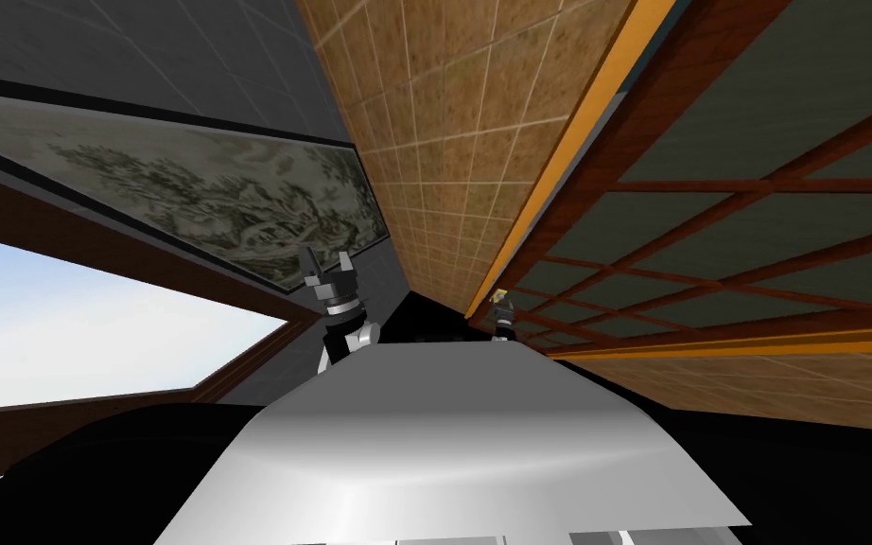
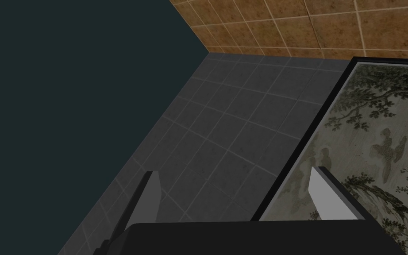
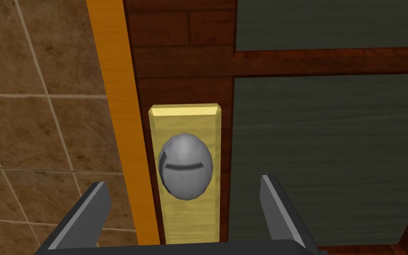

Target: Pull the door open

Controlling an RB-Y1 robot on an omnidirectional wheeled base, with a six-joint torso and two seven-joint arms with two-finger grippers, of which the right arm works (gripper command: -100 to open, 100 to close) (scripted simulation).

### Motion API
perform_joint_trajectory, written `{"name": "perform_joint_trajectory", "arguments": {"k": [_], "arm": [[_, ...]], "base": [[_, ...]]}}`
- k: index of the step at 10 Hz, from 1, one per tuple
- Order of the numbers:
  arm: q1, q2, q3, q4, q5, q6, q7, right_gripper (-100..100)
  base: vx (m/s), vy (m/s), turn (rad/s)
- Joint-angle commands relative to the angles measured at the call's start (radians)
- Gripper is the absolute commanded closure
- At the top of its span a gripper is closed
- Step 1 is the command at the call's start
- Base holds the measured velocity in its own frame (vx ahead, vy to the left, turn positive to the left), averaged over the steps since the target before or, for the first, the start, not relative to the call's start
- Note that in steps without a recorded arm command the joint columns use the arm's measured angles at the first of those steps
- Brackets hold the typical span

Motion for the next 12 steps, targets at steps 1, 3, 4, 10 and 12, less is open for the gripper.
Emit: {"name": "perform_joint_trajectory", "arguments": {"k": [1,3,4,10,12], "arm": [[0.005,-0.024,-0.010,0.025,-0.009,-0.021,-0.025,-100],[0.000,-0.026,-0.011,0.032,-0.009,-0.022,-0.025,-100],[0.000,-0.026,-0.011,0.032,-0.009,-0.022,-0.025,100],[0.011,-0.036,0.005,0.028,0.004,-0.025,-0.045,100],[0.019,-0.045,0.020,0.022,0.015,-0.030,-0.064,100]], "base": [[0.250,-0.008,0.118],[0.168,0.002,0.034],[-0.017,0.001,0.005],[-0.038,-0.006,0.014],[-0.210,0.000,0.073]]}}
